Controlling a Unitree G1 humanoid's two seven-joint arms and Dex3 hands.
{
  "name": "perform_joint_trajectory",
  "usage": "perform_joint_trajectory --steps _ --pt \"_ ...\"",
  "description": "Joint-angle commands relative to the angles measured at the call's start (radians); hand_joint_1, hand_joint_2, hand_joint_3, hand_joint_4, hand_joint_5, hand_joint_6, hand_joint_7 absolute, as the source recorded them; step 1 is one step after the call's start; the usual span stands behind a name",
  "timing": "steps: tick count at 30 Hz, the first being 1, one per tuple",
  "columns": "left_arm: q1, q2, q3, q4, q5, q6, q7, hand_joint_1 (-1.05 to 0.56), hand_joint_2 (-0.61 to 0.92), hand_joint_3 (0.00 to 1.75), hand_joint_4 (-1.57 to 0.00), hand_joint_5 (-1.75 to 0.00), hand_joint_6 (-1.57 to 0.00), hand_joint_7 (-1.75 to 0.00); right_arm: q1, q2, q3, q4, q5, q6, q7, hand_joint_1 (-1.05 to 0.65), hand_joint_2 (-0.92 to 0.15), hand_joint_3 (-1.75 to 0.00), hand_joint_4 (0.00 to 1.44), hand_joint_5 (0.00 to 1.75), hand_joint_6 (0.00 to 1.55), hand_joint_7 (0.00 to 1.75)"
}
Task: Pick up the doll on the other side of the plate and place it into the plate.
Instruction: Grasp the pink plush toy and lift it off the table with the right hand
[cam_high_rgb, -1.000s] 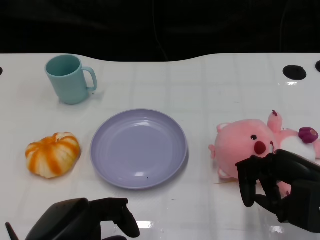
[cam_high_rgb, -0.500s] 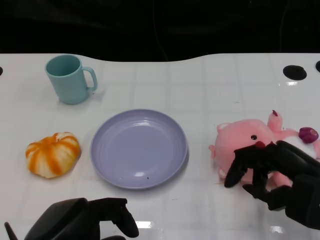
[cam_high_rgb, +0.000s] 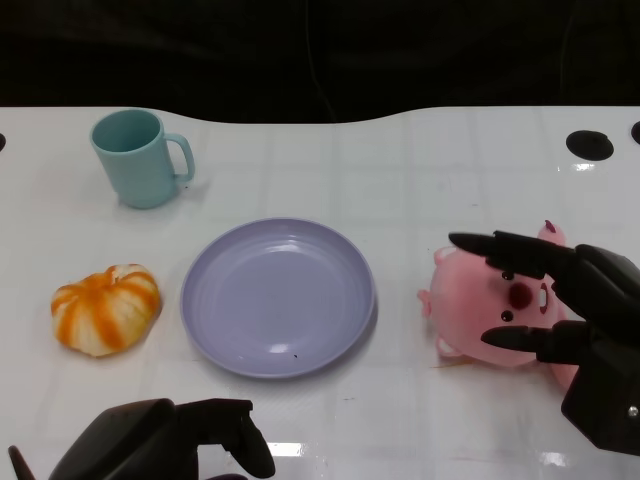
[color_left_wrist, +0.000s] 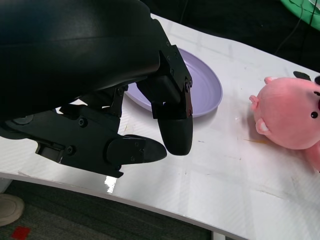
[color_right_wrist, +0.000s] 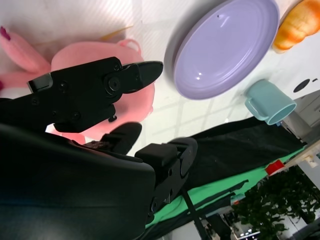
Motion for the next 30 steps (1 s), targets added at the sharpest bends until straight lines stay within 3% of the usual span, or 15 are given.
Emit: perform_joint_trajectory --steps 1,6,15,23,30 --pt "0.003 0.014 0.01 0.002 -0.01 -0.008 -0.004 -0.28 0.92 0.4 -0.61 -1.63 -0.7 -1.0 -0.011 -0.035 -0.02 -0.011 -0.044 -0.017 -0.031 -0.52 -0.88 0.0 0.02 0.27 0.16 0.0" --pt "-0.001 0.008 0.003 -0.002 -0.006 -0.001 -0.008 -0.28 0.92 0.39 -0.62 -1.65 -0.7 -1.0 -0.013 -0.068 -0.013 -0.054 -0.144 0.034 -0.027 -0.64 -0.87 0.0 0.0 0.21 0.13 0.0" --pt "-0.001 0.005 -0.001 -0.012 -0.008 0.015 -0.013 -0.28 0.92 0.4 -0.6 -1.62 -0.69 -1.0 -0.054 -0.104 0.033 -0.105 -0.27 0.164 0.09 -0.72 -0.86 0.0 0.0 0.04 0.09 0.01" --pt "-0.002 0.008 -0.011 -0.027 0.011 0.028 -0.011 -0.29 0.92 0.4 -0.62 -1.61 -0.7 -1.0 -0.139 -0.129 0.093 -0.022 -0.351 0.192 0.145 -0.75 -0.86 0.0 0.01 0.05 0.1 0.01" --pt "0.011 0.01 -0.009 -0.039 0.005 0.025 -0.01 -0.29 0.92 0.41 -0.62 -1.62 -0.7 -1.0 -0.232 -0.098 0.156 0.163 -0.371 0.188 0.127 -0.79 -0.88 -0.01 0.02 0.07 0.12 0.01"
